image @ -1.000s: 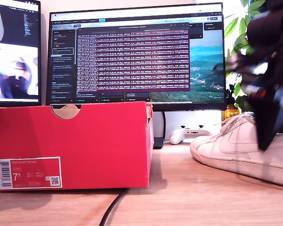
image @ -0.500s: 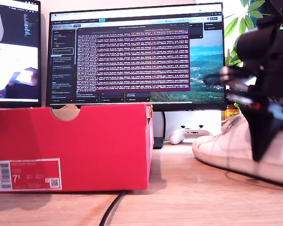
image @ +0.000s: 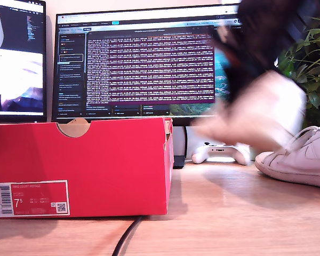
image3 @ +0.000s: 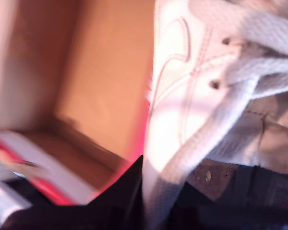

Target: Pack the white shoes by picking the first shoe and placing it inside the red shoebox, left side, then picking and rotating the second shoe and placing it in the shoebox

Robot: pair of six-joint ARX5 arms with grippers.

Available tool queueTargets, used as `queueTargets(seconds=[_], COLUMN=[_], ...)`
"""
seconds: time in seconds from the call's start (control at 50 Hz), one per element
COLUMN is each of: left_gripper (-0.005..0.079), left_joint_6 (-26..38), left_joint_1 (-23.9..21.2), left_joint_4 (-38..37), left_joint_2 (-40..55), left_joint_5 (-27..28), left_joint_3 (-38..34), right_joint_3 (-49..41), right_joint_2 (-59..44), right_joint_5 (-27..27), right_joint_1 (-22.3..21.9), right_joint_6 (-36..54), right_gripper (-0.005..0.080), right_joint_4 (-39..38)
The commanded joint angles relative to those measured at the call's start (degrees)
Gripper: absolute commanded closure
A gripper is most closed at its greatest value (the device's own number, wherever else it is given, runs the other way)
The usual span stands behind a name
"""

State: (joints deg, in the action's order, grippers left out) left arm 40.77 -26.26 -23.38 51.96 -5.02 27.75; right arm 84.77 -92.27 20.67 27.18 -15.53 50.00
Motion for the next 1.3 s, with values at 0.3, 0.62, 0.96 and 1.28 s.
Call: queueTargets(seconds=[0.3,0.62,0.96,1.28], left_gripper=[0.0764,0.0764,0.0764,0.0764], left_joint_6=[0.22,0.22,0.22,0.22], left_joint_1=[-0.28,-0.28,-0.28,-0.28], left_joint_4=[0.94,1.03,1.14,1.11], left_joint_2=[0.17,0.17,0.17,0.17], left_joint_5=[1.14,1.14,1.14,1.11], left_joint_3=[-0.31,-0.31,-0.31,-0.31], right_joint_3=[2.49,2.49,2.49,2.49], right_joint_2=[0.9,-4.22,-10.84,-16.0], right_joint_5=[-3.61,-8.04,-8.39,-9.33], right_joint_1=[9.49,14.51,17.79,19.67], right_joint_6=[-13.7,-22.58,-30.73,-32.7], right_gripper=[0.0765,0.0765,0.0765,0.0765], right_joint_4=[-19.47,-28.79,-34.4,-37.35])
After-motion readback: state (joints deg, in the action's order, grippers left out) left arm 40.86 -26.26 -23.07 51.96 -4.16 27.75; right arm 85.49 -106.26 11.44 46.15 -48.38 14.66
